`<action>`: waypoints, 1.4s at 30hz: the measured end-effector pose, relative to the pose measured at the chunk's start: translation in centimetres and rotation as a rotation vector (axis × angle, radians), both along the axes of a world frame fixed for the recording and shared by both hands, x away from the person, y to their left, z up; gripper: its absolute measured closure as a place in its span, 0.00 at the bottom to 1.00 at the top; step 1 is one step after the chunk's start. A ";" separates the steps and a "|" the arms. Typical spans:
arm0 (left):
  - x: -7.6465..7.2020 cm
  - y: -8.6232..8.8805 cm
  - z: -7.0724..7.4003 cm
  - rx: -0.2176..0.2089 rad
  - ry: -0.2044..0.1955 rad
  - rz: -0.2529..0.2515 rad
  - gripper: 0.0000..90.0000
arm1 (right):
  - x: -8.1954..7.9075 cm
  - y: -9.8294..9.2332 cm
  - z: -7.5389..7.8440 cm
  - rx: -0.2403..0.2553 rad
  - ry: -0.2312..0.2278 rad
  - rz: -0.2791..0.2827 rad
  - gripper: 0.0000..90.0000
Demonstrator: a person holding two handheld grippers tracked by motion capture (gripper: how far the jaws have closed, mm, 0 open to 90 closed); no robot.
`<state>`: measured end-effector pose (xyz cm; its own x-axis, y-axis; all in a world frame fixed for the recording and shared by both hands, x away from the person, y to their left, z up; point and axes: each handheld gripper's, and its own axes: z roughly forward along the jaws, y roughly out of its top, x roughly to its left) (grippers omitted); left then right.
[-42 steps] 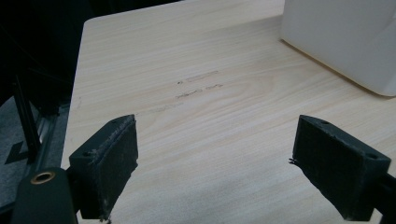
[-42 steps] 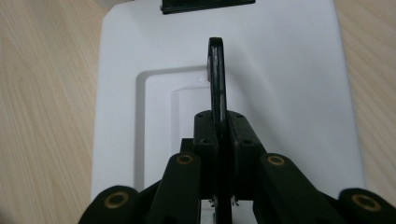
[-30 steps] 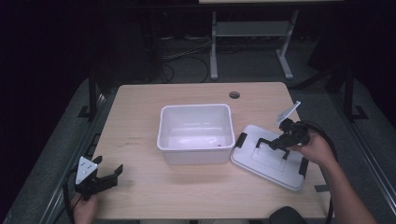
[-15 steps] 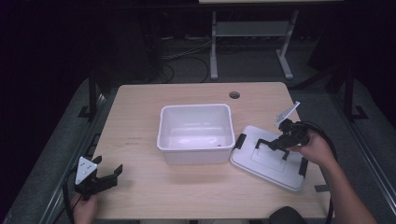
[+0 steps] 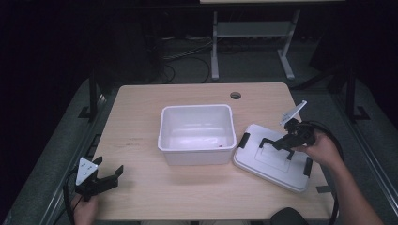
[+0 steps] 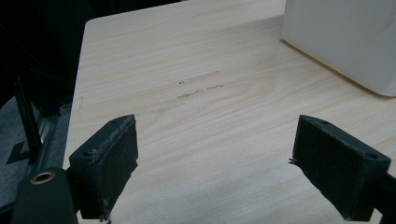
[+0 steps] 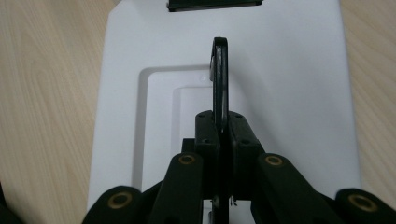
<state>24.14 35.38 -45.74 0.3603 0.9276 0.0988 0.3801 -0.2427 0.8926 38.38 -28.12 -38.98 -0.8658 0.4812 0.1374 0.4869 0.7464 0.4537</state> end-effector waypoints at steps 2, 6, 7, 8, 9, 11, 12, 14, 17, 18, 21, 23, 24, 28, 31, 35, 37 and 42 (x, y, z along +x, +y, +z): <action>0.0 0.0 0.0 -0.003 -0.002 0.001 0.15 | -0.1 -0.1 0.3 0.000 -0.006 0.000 0.94; 0.0 0.0 0.0 -0.001 -0.002 0.001 0.15 | -0.4 -0.2 0.9 -0.001 -0.014 0.007 0.94; 0.0 0.0 0.1 0.000 -0.003 0.001 0.15 | -0.5 -0.2 1.1 -0.001 -0.018 0.004 0.94; 0.0 0.0 0.1 -0.001 -0.003 0.000 0.15 | -0.5 -0.3 1.3 0.000 -0.020 0.006 0.94; 0.0 0.0 0.1 -0.001 -0.003 0.000 0.15 | -0.6 -0.4 1.5 0.001 -0.023 0.004 0.94; 0.0 0.0 0.1 0.000 -0.003 0.001 0.15 | -0.8 -0.5 1.9 -0.001 -0.028 0.003 0.94; 0.0 0.0 0.1 -0.002 -0.003 0.001 0.15 | -0.8 -0.6 2.1 -0.003 -0.033 0.002 0.94; 0.0 0.0 0.1 0.000 -0.003 0.002 0.15 | -1.0 -0.8 2.5 -0.004 -0.039 0.001 0.94; 0.0 0.0 0.0 -0.001 -0.001 0.002 0.15 | -1.2 -1.1 3.1 -0.005 -0.051 -0.001 0.94; 0.0 0.0 0.0 0.002 -0.002 0.002 0.15 | -1.3 -1.2 3.4 -0.006 -0.056 -0.001 0.94; 0.0 -0.1 0.0 0.002 -0.002 0.002 0.15 | -1.5 -1.3 4.0 -0.006 -0.063 0.005 0.94; 0.0 -0.1 0.0 0.001 -0.001 0.003 0.15 | -1.6 -1.4 4.5 -0.006 -0.069 0.010 0.94; 0.0 -0.1 0.0 0.001 -0.002 0.003 0.15 | -1.6 -1.4 4.7 -0.004 -0.065 0.010 0.94; 0.0 -0.1 0.0 0.000 0.000 0.003 0.15 | -1.8 -1.4 6.0 -0.008 -0.086 0.030 0.94; 0.0 -0.1 0.0 0.000 0.001 0.002 0.15 | -1.9 -1.3 6.8 -0.004 -0.092 0.041 0.94; 0.0 -0.1 0.0 0.000 0.001 0.004 0.15 | -2.0 -1.1 8.1 -0.007 -0.105 0.057 0.94; 0.0 0.0 0.0 0.000 0.001 0.003 0.15 | -2.1 -1.0 8.8 -0.006 -0.110 0.060 0.94; 0.0 0.0 0.0 0.001 -0.001 0.002 0.15 | -2.2 -0.5 10.4 0.012 -0.130 0.084 0.94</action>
<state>24.17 35.38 -45.77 0.3579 0.9284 0.0998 0.3799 -0.2424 0.8927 36.22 -28.67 -28.58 -0.9137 0.4056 0.0268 0.3596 0.7758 0.5184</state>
